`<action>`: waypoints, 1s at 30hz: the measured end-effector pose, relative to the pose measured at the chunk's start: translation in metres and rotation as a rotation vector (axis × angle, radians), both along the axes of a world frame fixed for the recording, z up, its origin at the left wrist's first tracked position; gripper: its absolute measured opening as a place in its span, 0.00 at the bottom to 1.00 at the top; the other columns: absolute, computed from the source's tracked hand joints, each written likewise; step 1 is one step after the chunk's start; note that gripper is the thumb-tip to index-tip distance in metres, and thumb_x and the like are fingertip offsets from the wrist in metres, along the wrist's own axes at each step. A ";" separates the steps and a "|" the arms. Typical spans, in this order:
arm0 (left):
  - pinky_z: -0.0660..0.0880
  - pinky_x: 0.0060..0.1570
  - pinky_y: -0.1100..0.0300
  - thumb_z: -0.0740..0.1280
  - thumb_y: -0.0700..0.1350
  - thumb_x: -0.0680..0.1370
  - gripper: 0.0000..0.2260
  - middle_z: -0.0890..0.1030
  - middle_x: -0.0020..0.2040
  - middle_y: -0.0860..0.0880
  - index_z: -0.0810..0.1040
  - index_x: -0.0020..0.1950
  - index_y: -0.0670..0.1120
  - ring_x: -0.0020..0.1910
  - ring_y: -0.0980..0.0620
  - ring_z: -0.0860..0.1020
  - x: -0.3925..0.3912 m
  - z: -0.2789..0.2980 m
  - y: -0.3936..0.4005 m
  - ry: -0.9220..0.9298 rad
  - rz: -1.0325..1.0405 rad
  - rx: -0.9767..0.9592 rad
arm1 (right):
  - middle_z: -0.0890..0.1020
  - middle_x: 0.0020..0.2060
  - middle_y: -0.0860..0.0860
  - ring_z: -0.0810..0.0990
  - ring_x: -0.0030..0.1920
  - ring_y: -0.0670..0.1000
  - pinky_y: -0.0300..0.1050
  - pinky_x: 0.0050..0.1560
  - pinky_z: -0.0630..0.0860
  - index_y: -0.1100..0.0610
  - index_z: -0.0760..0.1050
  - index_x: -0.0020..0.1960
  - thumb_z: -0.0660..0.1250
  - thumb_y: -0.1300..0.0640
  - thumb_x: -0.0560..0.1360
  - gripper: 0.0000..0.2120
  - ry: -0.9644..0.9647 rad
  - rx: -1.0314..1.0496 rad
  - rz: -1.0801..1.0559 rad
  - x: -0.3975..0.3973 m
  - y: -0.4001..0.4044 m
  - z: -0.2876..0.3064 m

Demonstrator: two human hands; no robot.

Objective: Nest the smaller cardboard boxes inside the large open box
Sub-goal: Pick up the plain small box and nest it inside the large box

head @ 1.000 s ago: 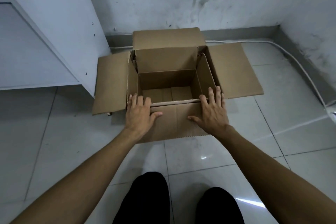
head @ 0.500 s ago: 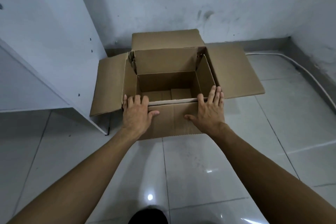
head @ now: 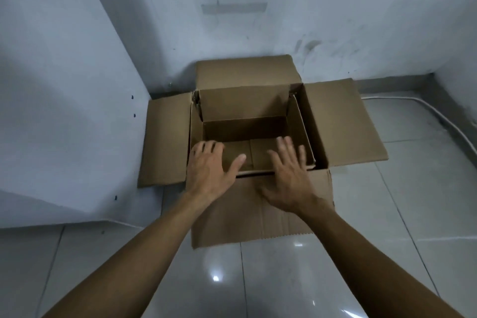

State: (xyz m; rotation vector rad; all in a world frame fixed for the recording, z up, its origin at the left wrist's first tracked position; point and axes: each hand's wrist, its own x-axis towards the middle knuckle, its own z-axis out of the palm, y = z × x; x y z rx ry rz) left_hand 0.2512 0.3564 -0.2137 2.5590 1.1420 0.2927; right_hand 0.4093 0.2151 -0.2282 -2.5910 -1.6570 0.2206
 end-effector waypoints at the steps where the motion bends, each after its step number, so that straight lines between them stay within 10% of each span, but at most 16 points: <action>1: 0.71 0.61 0.50 0.50 0.68 0.77 0.29 0.77 0.59 0.47 0.75 0.60 0.48 0.60 0.49 0.72 0.010 0.003 0.013 -0.101 0.023 -0.002 | 0.51 0.81 0.57 0.42 0.80 0.56 0.61 0.77 0.39 0.54 0.60 0.77 0.63 0.34 0.70 0.42 0.087 0.057 0.047 -0.002 0.015 0.000; 6: 0.72 0.59 0.51 0.54 0.53 0.82 0.15 0.77 0.55 0.46 0.75 0.57 0.46 0.58 0.48 0.73 0.058 0.003 0.106 -0.223 0.154 0.053 | 0.60 0.79 0.57 0.53 0.80 0.55 0.56 0.79 0.47 0.58 0.62 0.76 0.62 0.46 0.79 0.30 0.194 0.265 -0.078 0.027 0.120 -0.003; 15: 0.61 0.70 0.43 0.55 0.46 0.82 0.19 0.71 0.68 0.36 0.64 0.71 0.38 0.68 0.37 0.69 0.123 -0.027 0.206 0.062 0.349 -0.187 | 0.48 0.80 0.63 0.44 0.80 0.62 0.58 0.78 0.43 0.64 0.45 0.80 0.65 0.57 0.78 0.40 0.027 0.078 -0.434 0.172 0.165 -0.013; 22: 0.74 0.52 0.59 0.62 0.37 0.79 0.13 0.80 0.57 0.47 0.78 0.62 0.46 0.52 0.53 0.76 0.143 -0.043 0.228 -0.829 0.828 -0.576 | 0.72 0.69 0.58 0.72 0.68 0.60 0.60 0.67 0.70 0.55 0.59 0.77 0.67 0.59 0.76 0.32 0.376 0.309 -0.461 0.223 0.167 -0.022; 30: 0.75 0.48 0.65 0.68 0.33 0.74 0.13 0.80 0.47 0.52 0.80 0.53 0.48 0.48 0.54 0.79 0.163 -0.047 0.264 -0.901 0.856 -0.392 | 0.72 0.71 0.58 0.70 0.69 0.59 0.53 0.68 0.69 0.56 0.56 0.80 0.60 0.68 0.77 0.33 0.353 0.407 -0.323 0.256 0.179 -0.022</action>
